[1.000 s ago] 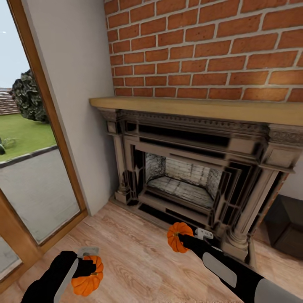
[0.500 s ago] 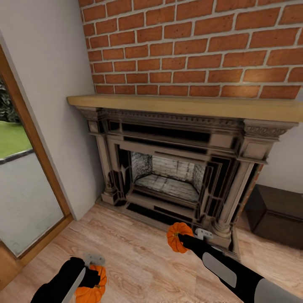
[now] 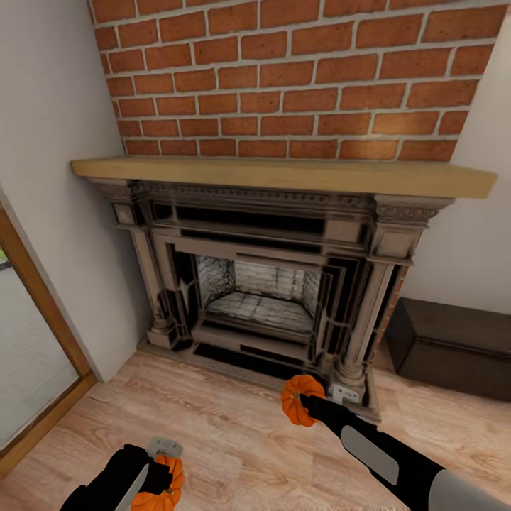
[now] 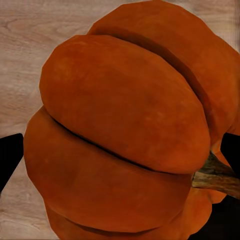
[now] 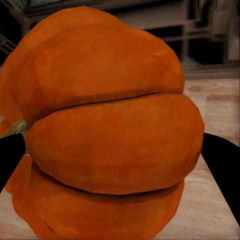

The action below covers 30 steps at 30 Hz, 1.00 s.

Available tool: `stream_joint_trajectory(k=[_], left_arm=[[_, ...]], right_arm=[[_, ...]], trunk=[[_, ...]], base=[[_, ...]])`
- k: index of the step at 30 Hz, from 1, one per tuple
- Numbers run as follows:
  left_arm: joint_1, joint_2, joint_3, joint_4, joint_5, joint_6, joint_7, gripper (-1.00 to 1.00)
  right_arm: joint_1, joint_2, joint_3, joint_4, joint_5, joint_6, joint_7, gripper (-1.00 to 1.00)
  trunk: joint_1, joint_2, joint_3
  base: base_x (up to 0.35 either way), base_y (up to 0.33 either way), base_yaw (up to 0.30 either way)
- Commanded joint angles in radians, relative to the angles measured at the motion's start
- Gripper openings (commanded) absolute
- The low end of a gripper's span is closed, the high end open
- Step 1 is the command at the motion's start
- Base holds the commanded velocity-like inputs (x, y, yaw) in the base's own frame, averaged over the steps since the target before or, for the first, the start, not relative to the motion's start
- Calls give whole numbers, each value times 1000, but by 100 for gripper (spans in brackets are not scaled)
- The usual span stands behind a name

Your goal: Place each of the two pumpkins and all three candles from the living room inside a cabinet in the living room (use any cabinet), then make sure every cabinet is closed, and position the cauldron so it is next to a table in the living room.

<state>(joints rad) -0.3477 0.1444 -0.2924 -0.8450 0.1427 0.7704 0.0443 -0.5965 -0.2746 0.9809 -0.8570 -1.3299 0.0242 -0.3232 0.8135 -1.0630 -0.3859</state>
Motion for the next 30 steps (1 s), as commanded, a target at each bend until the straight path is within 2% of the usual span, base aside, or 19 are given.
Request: stream_joint_trajectory(k=[1,10,16,30], left_arm=[[-1,1,-4,-2,8,4,5,-100],[-1,1,-6,-2,5,-10,5,-100],[-1,-1,-2,-2,-33,-9,6,-100],[-1,0,2,-11,-39,-9,4,-100]], right_arm=[[-2,0,4,-2,-2,1,-7,-100],[-2,2,4,-2,-2,0,-7,-100],[-2,2,4,-1,-2,0,-7,-100],[-2,2,4,-1,-2,0,-7,-100]], trunk=[[0,-1,-2],[0,-1,-10],[0,-1,-16],[0,-1,-29]], base=[[0,0,-231],[0,0,-231],[0,0,-231],[0,0,-230]])
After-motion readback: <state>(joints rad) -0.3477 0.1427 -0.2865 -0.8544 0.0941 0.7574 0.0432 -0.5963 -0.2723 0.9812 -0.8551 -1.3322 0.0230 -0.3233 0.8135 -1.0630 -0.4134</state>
